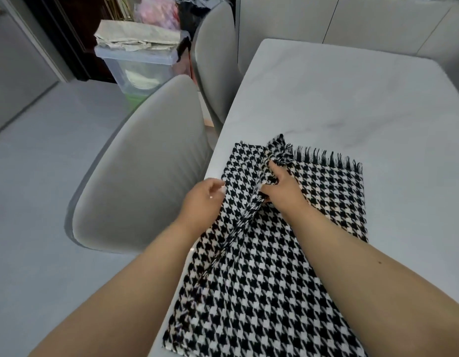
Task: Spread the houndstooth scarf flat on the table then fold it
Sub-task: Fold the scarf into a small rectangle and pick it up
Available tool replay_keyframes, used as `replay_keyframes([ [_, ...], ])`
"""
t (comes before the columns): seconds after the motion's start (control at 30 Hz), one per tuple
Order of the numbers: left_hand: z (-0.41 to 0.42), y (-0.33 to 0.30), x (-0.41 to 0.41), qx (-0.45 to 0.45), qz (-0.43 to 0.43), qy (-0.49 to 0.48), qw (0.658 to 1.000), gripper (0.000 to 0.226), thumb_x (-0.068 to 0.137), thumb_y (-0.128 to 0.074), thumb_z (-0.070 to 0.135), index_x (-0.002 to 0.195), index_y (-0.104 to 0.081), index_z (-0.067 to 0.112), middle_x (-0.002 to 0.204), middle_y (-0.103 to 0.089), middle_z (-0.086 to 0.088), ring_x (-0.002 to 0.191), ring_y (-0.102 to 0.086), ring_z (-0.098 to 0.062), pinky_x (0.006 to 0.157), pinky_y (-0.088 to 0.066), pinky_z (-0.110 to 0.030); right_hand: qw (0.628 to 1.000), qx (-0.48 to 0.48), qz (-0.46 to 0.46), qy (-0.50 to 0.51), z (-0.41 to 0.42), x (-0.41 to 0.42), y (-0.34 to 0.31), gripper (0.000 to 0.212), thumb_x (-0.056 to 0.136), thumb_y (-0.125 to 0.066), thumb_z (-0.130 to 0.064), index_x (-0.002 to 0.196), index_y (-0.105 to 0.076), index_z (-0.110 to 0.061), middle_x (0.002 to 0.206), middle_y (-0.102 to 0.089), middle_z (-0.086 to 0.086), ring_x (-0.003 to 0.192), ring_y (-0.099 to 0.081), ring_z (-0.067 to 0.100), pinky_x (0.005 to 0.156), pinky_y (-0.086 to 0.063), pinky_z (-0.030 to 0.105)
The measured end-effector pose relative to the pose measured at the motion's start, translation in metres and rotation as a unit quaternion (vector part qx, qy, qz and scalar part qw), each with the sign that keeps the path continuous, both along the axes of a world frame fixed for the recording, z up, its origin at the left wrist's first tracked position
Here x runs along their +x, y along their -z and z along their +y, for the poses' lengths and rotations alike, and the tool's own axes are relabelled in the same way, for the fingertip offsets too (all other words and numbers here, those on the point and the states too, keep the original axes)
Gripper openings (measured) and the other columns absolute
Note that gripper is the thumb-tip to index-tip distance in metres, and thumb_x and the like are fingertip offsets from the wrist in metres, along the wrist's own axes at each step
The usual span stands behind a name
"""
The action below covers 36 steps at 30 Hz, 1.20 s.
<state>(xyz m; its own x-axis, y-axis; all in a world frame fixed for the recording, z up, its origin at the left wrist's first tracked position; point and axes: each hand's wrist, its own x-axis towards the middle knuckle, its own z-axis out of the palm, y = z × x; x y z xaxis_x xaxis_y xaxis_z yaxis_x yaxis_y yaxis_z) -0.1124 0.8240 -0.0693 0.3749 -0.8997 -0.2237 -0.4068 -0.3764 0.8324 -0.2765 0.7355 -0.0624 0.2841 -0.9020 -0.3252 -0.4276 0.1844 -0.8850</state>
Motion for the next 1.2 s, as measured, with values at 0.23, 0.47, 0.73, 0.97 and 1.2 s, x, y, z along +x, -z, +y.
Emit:
replay_keyframes([
  [0.23, -0.117, 0.032, 0.003, 0.12, -0.09, 0.009, 0.989, 0.033, 0.095, -0.052, 0.025, 0.125, -0.054, 0.011, 0.126, -0.056, -0.011, 0.113, -0.055, -0.027, 0.097, -0.046, -0.033, 1.0, -0.018, -0.01, 0.005, -0.005, -0.004, 0.021, 0.069, 0.092, -0.062, -0.017, 0.149, -0.027, -0.033, 0.16, -0.018, -0.004, 0.147, -0.016, 0.017, 0.113, -0.019, 0.031],
  [0.47, -0.143, 0.048, 0.005, 0.075, -0.19, 0.05, 0.978, 0.045, 0.09, -0.064, 0.022, 0.132, -0.048, 0.024, 0.131, -0.045, -0.012, 0.107, -0.055, -0.032, 0.083, -0.046, -0.034, 1.0, -0.013, -0.01, 0.002, -0.004, -0.011, 0.024, 0.07, 0.091, -0.062, -0.016, 0.148, -0.029, -0.037, 0.16, -0.017, -0.005, 0.147, -0.014, 0.014, 0.118, -0.013, 0.037],
  [0.73, -0.128, 0.058, 0.015, 0.03, -0.379, 0.187, 0.906, 0.039, 0.1, -0.042, 0.041, 0.138, -0.05, 0.037, 0.136, -0.046, -0.002, 0.126, -0.038, -0.026, 0.101, -0.035, -0.041, 1.0, -0.023, -0.011, -0.009, -0.006, -0.005, 0.018, 0.07, 0.09, -0.063, -0.016, 0.146, -0.031, -0.041, 0.16, -0.016, -0.007, 0.125, -0.043, 0.007, 0.113, -0.03, 0.027],
  [0.97, -0.058, 0.021, 0.024, -0.001, 0.093, -0.039, 0.995, 0.038, 0.104, -0.035, 0.039, 0.104, -0.065, 0.016, 0.093, -0.062, -0.003, 0.081, -0.061, -0.019, 0.071, -0.049, -0.032, 0.996, -0.057, 0.008, -0.063, -0.014, 0.035, 0.004, 0.069, 0.091, -0.06, -0.012, 0.15, -0.028, -0.025, 0.16, -0.017, 0.001, 0.146, -0.017, 0.015, 0.106, -0.007, 0.019],
  [1.2, 0.059, 0.016, 0.007, 0.168, 0.157, 0.016, 0.973, 0.037, 0.088, -0.059, 0.052, 0.118, -0.055, 0.029, 0.089, -0.057, 0.012, 0.078, -0.056, -0.006, 0.071, -0.044, -0.024, 0.992, -0.018, 0.074, -0.1, -0.018, 0.06, 0.026, 0.067, 0.092, -0.054, -0.005, 0.151, -0.024, -0.012, 0.16, -0.015, 0.007, 0.146, -0.019, 0.019, 0.096, -0.013, 0.007],
])
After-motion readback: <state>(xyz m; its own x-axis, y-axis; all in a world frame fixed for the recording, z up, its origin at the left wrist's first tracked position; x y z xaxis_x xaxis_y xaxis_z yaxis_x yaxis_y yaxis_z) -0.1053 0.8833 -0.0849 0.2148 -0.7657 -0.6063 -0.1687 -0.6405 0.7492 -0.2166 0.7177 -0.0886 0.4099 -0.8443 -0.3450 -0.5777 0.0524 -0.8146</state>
